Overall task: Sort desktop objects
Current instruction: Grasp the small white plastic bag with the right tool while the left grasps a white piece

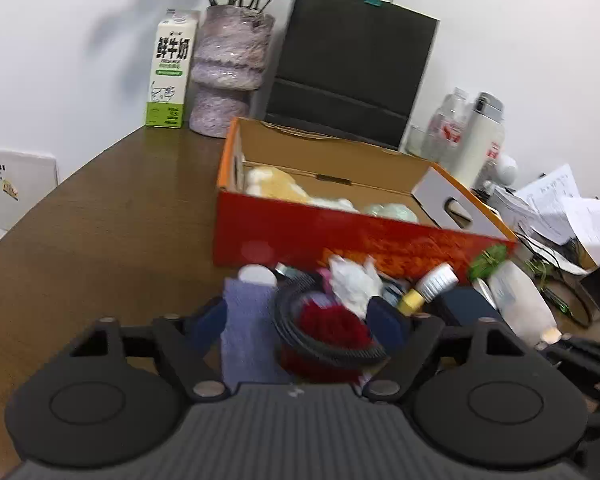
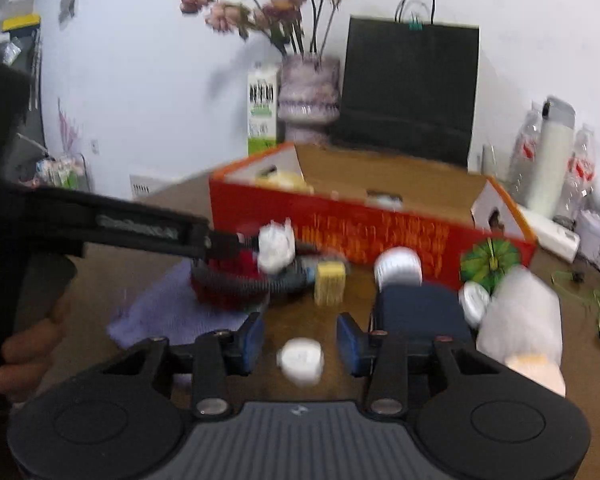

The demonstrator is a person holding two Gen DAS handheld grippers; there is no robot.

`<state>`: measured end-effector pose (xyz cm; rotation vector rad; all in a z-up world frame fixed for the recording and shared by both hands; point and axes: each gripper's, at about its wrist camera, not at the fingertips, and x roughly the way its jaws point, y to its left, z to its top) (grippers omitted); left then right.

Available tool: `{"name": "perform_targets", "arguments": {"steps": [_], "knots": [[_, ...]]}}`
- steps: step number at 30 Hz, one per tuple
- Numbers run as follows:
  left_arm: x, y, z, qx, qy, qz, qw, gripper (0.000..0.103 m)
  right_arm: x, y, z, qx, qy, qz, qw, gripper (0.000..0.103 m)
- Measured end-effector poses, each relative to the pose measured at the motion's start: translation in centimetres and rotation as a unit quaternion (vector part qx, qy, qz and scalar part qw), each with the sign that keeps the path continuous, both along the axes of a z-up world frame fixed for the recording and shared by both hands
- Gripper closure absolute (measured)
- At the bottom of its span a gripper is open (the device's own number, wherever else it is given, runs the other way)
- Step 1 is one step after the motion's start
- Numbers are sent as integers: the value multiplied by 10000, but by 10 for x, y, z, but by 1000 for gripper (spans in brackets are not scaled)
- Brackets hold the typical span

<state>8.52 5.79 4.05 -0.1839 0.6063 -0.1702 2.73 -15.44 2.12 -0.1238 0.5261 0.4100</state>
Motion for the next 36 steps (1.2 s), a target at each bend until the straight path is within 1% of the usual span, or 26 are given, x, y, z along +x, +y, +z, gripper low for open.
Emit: {"name": "perform_targets", "arguments": {"steps": [2, 4, 7, 8, 10, 11, 12, 13, 14, 17, 18, 19, 20, 21, 22, 24, 25, 26, 27, 28, 29, 31, 33, 34, 35, 36], "knots": [[5, 8, -1, 54, 41, 75, 9999, 35, 11, -2, 11, 151, -116, 7, 9998, 64], [11, 13, -6, -18, 199, 75, 9998, 39, 28, 0, 22, 339, -89, 110, 9993, 62], [19, 18, -13, -219, 381, 6, 9990, 39, 58, 16, 24, 366, 103, 402, 9985, 63], [23, 19, -15, -253, 442, 11, 9987, 45, 69, 22, 20, 320, 238, 437, 9982, 64], [31, 22, -18, -368, 613, 20, 9974, 54, 91, 29, 10, 395, 599, 400, 9966, 70], [35, 24, -19, -479, 709, -17, 9963, 53, 99, 29, 6, 533, 777, 428, 9946, 87], [38, 25, -18, -558, 755, -83, 9955, 54, 105, 27, 3, 736, 963, 475, 9915, 91], [42, 24, -18, -582, 825, -188, 9947, 61, 106, 24, 3, 876, 1030, 432, 9899, 91], [47, 23, -16, -625, 914, -336, 9933, 66, 102, 22, 6, 916, 957, 391, 9904, 91], [57, 18, -14, -760, 1090, -528, 9897, 67, 77, 9, 22, 966, 538, 290, 9934, 91], [62, 16, -14, -780, 1191, -592, 9880, 69, 70, 4, 27, 998, 445, 222, 9938, 91], [64, 14, -14, -794, 1271, -610, 9868, 73, 62, -2, 32, 1027, 369, 161, 9939, 91], [63, 11, -12, -778, 1309, -597, 9865, 84, 55, -7, 35, 1022, 332, 130, 9941, 90], [58, 8, -7, -719, 1238, -577, 9880, 85, 46, -13, 37, 1013, 298, 71, 9944, 90], [50, 6, 0, -658, 1077, -570, 9904, 87, 37, -20, 39, 1022, 261, 5, 9944, 90], [21, 1, 17, -557, 625, -518, 9951, 88, 20, -32, 40, 993, 202, -84, 9948, 90], [9, -1, 24, -587, 399, -528, 9961, 89, 13, -37, 40, 976, 174, -155, 9950, 90], [-9, -1, 31, -650, 97, -512, 9965, 96, 5, -41, 39, 961, 149, -194, 9951, 90], [-24, -2, 37, -657, -202, -472, 9965, 100, -3, -45, 37, 959, 145, -223, 9950, 90], [-37, -2, 42, -654, -462, -476, 9957, 100, -9, -47, 35, 974, 145, -253, 9948, 90], [-48, -3, 46, -671, -597, -495, 9947, 100, -15, -49, 33, 986, 158, -254, 9947, 89], [-62, -4, 46, -656, -566, -531, 9948, 100, -24, -49, 30, 938, 204, -199, 9952, 89], [-76, -4, 38, -429, -554, -492, 9963, 100, -35, -48, 26, 801, 174, -200, 9964, 89], [-80, -6, 34, -286, -495, -549, 9969, 99, -41, -48, 25, 765, 190, -186, 9967, 88], [-85, -7, 28, -151, -395, -503, 9978, 97, -47, -49, 22, 773, 225, -155, 9966, 88], [-91, -7, 22, -46, -339, -353, 9988, 96, -52, -50, 20, 790, 280, -116, 9964, 88]]}}
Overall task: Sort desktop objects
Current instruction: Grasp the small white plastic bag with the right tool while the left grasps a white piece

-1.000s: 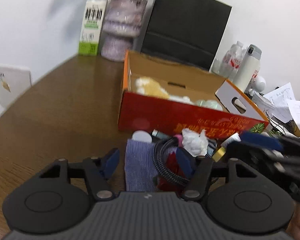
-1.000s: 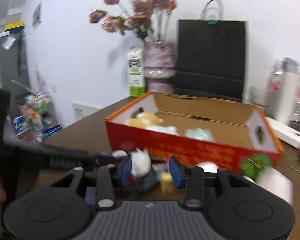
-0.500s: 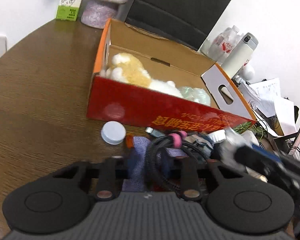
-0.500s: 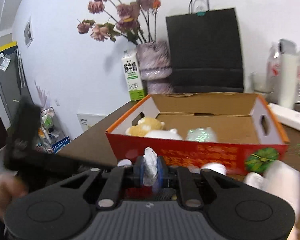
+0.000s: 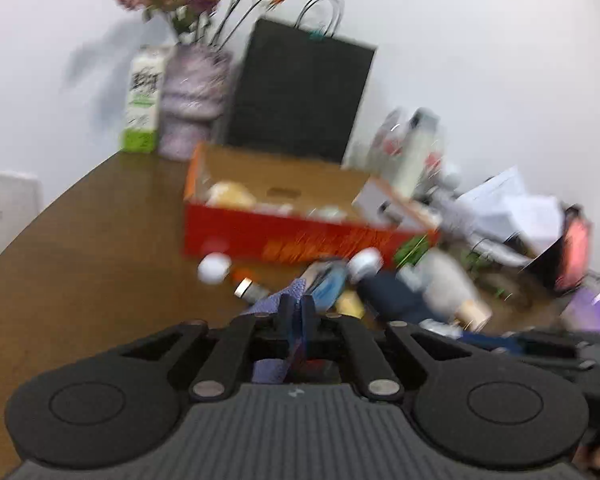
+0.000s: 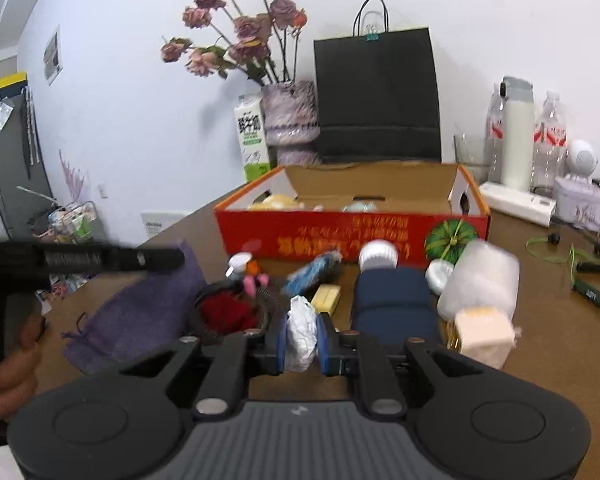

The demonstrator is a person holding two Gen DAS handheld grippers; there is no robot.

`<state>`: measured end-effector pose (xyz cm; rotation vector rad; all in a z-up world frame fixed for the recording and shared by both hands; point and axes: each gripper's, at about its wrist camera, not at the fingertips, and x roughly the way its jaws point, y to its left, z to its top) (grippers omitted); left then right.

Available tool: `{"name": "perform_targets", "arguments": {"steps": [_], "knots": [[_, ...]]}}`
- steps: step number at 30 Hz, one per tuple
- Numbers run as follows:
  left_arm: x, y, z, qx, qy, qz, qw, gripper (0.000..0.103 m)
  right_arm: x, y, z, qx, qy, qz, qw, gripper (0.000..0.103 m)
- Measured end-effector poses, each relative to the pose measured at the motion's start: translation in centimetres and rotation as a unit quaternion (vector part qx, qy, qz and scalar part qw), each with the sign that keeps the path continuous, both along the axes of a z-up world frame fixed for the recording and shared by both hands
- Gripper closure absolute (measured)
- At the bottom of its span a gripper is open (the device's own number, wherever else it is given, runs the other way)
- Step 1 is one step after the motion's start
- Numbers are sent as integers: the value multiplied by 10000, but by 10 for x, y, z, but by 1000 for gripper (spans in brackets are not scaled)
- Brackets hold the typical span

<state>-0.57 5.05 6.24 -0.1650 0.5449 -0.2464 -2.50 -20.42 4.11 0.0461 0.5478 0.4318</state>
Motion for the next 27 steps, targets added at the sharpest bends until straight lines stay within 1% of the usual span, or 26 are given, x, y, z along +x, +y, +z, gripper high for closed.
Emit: {"name": "perform_targets", "arguments": {"steps": [1, 2, 3, 4, 5, 6, 7, 8, 9, 10, 11, 12, 13, 14, 15, 16, 17, 18, 19, 21, 22, 24, 25, 27], "knots": [[-6, -1, -4, 48, 58, 84, 9999, 93, -4, 0, -2, -22, 29, 36, 10000, 88], [-13, 0, -8, 41, 122, 74, 9999, 82, -9, 0, -5, -84, 27, 31, 10000, 88], [-17, 2, -9, -48, 154, 94, 9998, 73, -14, -1, -7, -155, 0, -8, 9999, 88], [-20, 4, -10, -171, 197, 151, 9995, 56, -16, -1, -8, -198, 2, -28, 9998, 87], [-24, 4, -8, -233, 232, 186, 9993, 54, -18, -3, -10, -211, 24, -52, 9998, 87], [-29, 1, -3, -191, 157, 133, 9996, 54, -19, -5, -11, -191, 50, -99, 9998, 87], [-36, -4, 2, -96, -33, 71, 9999, 51, -19, -8, -12, -167, 77, -128, 9997, 87], [-40, -11, 8, 51, -299, 21, 9995, 44, -19, -9, -12, -157, 86, -145, 9997, 87], [-43, -17, 12, 139, -457, 5, 9989, 39, -19, -11, -11, -166, 58, -183, 9997, 88], [-42, -23, 14, 150, -532, -106, 9984, 31, -20, -12, -11, -179, 23, -235, 9996, 87], [-37, -31, 15, 142, -475, -234, 9985, 28, -19, -14, -11, -199, -8, -280, 9994, 87], [-35, -40, 16, 151, -384, -269, 9988, 28, -19, -16, -11, -220, -51, -364, 9991, 87], [-35, -49, 17, 157, -433, -366, 9983, 28, -19, -19, -11, -246, -82, -466, 9986, 87], [-36, -61, 18, 232, -597, -603, 9961, 27, -20, -23, -10, -269, -100, -553, 9981, 87], [-36, -72, 17, 369, -686, -825, 9935, 27, -20, -29, -10, -258, -109, -644, 9975, 87], [-31, -82, 14, 552, -671, -1026, 9909, 31, -21, -36, -10, -211, -100, -718, 9971, 87], [-21, -94, 6, 774, -530, -1114, 9893, 48, -21, -42, -10, -154, -86, -780, 9968, 87], [-10, -101, -1, 939, -344, -1094, 9890, 57, -22, -48, -11, -111, -67, -839, 9964, 87], [2, -106, -11, 1024, -122, -1148, 9880, 66, -22, -54, -11, -96, -56, -894, 9959, 87], [18, -110, -24, 1064, 156, -1310, 9855, 67, -24, -63, -12, -68, -40, -941, 9955, 88], [23, -114, -30, 1206, 156, -1392, 9828, 66, -25, -67, -13, -35, -32, -936, 9956, 88], [28, -120, -40, 1522, 155, -1359, 9788, 64, -26, -72, -13, 8, -18, -895, 9960, 88], [31, -121, -43, 1601, 210, -1304, 9782, 64, -26, -72, -14, 4, -15, -866, 9962, 88], [40, -122, -49, 1588, 326, -1297, 9782, 61, -25, -72, -15, 6, -23, -796, 9968, 88]]}}
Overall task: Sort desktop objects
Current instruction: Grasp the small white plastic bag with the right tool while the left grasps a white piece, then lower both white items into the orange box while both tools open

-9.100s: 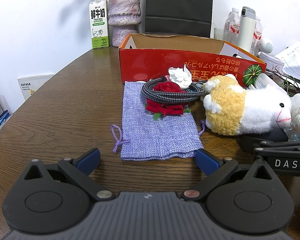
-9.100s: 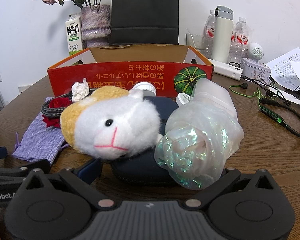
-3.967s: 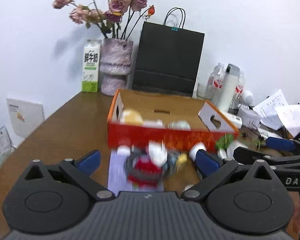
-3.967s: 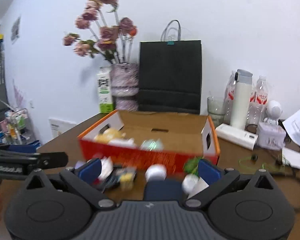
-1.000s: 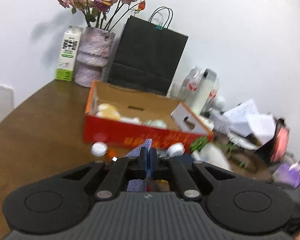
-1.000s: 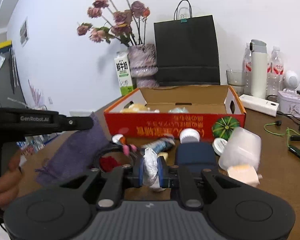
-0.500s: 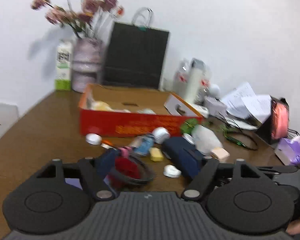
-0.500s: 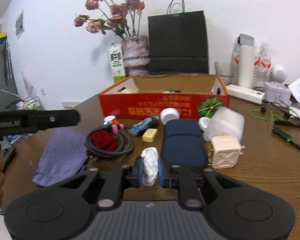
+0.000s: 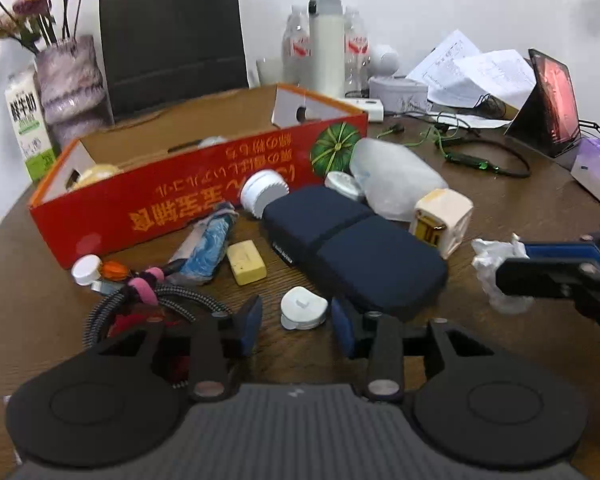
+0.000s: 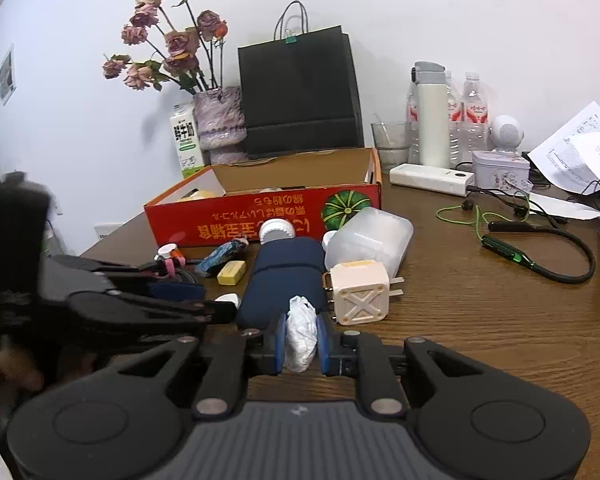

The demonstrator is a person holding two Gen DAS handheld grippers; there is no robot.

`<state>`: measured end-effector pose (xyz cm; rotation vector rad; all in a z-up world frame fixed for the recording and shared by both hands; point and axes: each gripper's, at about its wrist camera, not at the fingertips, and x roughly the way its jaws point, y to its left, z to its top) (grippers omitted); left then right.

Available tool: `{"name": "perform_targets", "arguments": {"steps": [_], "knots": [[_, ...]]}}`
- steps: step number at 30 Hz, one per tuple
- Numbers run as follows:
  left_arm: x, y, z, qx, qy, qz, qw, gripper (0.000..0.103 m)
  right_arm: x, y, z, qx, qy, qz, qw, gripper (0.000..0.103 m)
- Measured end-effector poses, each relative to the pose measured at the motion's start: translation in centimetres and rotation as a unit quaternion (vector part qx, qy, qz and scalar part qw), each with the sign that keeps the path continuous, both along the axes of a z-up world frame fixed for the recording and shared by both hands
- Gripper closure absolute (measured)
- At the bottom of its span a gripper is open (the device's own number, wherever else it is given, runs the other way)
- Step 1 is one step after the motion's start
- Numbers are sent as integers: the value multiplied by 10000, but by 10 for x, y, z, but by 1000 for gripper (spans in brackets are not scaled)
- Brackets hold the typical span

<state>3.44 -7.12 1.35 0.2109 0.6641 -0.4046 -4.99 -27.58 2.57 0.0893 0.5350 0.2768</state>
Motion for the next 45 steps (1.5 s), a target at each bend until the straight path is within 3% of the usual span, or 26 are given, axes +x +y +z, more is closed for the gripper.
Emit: {"name": "perform_targets", "arguments": {"steps": [1, 2, 3, 7, 11, 18, 26, 31, 35, 38, 39, 45], "knots": [[4, 0, -1, -24, 26, 28, 10000, 63, 1, 1, -1, 20, 4, 43, 10000, 88], [7, 3, -1, -111, 65, 38, 9999, 74, 2, 1, -3, 50, 21, 85, 9999, 88], [8, 5, -1, -190, 120, -1, 9997, 77, 4, 3, -5, 75, 51, 127, 9999, 88], [-5, 13, 7, -312, -8, 319, 9990, 77, 4, 12, -8, 52, 89, 238, 9997, 88], [-42, 23, 32, -662, -313, 528, 9959, 77, -1, 18, -5, 63, 53, 288, 9996, 88], [-90, 44, 53, -1081, -483, 818, 9896, 77, -18, 31, 7, 68, -121, 427, 9990, 88], [-95, 71, 82, -1523, -593, 1034, 9811, 77, -28, 40, 36, 206, -374, 627, 9971, 88], [-35, 80, 125, -1499, -753, 1054, 9802, 77, 12, 36, 76, 163, -591, 660, 9959, 88], [60, 79, 150, -1387, -511, 1198, 9817, 77, 84, 36, 115, -26, -812, 525, 9953, 88], [138, 72, 146, -969, -369, 1431, 9843, 77, 163, 37, 128, -24, -529, 482, 9974, 88], [167, 72, 140, -833, -179, 1488, 9852, 77, 197, 38, 127, 20, -242, 496, 9985, 88], [285, 92, 84, -512, 786, 1876, 9778, 77, 354, 63, 81, 701, 1300, 626, 9870, 88]]}}
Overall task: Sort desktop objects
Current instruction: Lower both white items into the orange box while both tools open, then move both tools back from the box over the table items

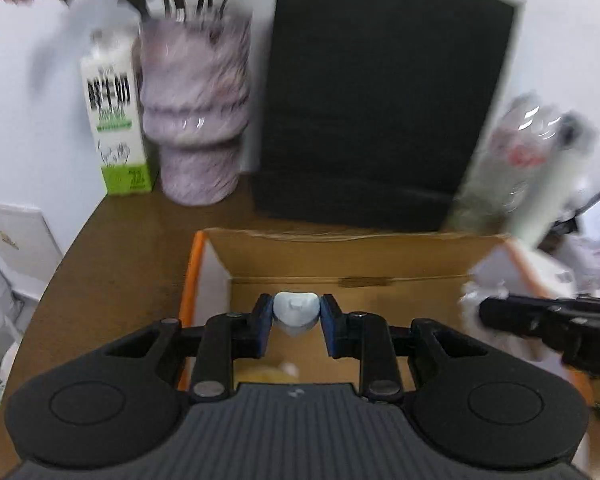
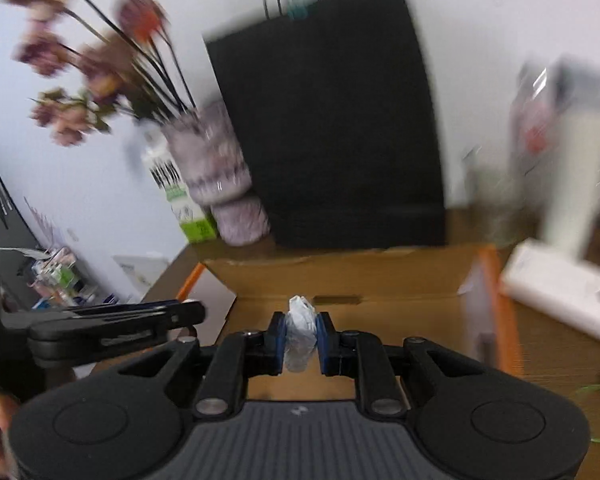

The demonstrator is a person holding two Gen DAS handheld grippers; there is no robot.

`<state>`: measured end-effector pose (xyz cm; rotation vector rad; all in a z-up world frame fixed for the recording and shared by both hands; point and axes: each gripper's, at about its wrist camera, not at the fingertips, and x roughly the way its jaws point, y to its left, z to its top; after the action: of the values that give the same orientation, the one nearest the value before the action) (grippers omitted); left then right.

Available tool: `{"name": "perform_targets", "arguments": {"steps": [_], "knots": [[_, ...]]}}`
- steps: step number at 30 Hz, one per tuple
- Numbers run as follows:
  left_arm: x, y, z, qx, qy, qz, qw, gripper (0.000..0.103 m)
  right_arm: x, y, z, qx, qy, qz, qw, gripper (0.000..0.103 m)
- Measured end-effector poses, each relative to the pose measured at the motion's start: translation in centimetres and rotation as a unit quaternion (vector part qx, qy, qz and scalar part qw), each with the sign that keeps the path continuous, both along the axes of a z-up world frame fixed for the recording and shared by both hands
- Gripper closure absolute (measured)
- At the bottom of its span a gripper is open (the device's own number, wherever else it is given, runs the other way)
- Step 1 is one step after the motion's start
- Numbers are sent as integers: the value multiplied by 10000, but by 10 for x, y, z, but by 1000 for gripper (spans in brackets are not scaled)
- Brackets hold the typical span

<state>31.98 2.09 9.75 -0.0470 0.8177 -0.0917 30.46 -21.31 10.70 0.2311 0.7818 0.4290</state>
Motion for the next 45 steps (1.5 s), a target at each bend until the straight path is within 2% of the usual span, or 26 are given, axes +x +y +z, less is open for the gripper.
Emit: {"name": "perform_targets", "arguments": {"steps": [2, 4, 6, 8, 9, 10, 12, 17, 21, 24, 27, 31, 33, 35, 37, 40, 41, 45], "knots": [[21, 7, -16, -44, 255, 7, 9997, 77, 36, 19, -23, 82, 426, 65, 9990, 88], [33, 7, -28, 76, 397, 41, 9992, 76, 61, 34, -41, 188, 669, 111, 9975, 86], [35, 5, -34, 275, 355, 133, 9989, 71, 84, 46, -61, 230, 927, -12, 9954, 82], [34, 7, -36, 221, 403, 11, 9989, 64, 100, 55, -78, 342, 1246, -82, 9916, 76], [34, 8, -35, 198, 383, -9, 9991, 62, 106, 55, -85, 598, 1408, -97, 9882, 71], [34, 9, -34, 227, 372, -8, 9990, 54, 110, 54, -89, 796, 1483, -89, 9857, 66], [31, 15, -29, 186, 332, 14, 9993, 52, 111, 55, -92, 1004, 1525, -29, 9832, 50], [14, 25, -6, -1, 167, 87, 9998, 36, 89, 45, -63, 752, 1088, -19, 9912, 47], [-11, 21, 9, 79, 154, 128, 9998, 20, 46, 33, -25, -391, 439, -275, 9979, 42], [-29, 20, 18, 98, 306, 214, 9993, 12, 12, 22, -6, -1061, 56, -458, 9933, 35], [-60, 21, 25, -32, 233, 316, 9992, 7, -21, 5, 8, -1445, -133, -672, 9871, 33], [-109, 13, 35, 44, -1, 166, 9999, 3, -80, -17, 17, -1355, -330, -713, 9877, 30], [-142, 9, 41, 139, -228, 99, 9996, 2, -116, -19, 15, -1375, -552, -612, 9871, 25], [-183, 9, 44, 66, -537, 81, 9985, 0, -153, -20, 8, -1394, -781, -597, 9853, 24], [-228, 11, 38, -131, -906, 88, 9958, 0, -199, -22, -3, -1327, -991, -618, 9842, 23], [-290, 9, 14, -322, -1178, 130, 9924, 0, -262, -21, -26, -1154, -1121, -536, 9855, 23], [-308, 7, 3, -286, -1196, 216, 9922, 0, -279, -20, -34, -1072, -1125, -532, 9864, 23], [-359, -10, -36, 476, -1318, 251, 9898, 0, -336, -12, -61, -1071, -1201, -471, 9858, 23]]}}
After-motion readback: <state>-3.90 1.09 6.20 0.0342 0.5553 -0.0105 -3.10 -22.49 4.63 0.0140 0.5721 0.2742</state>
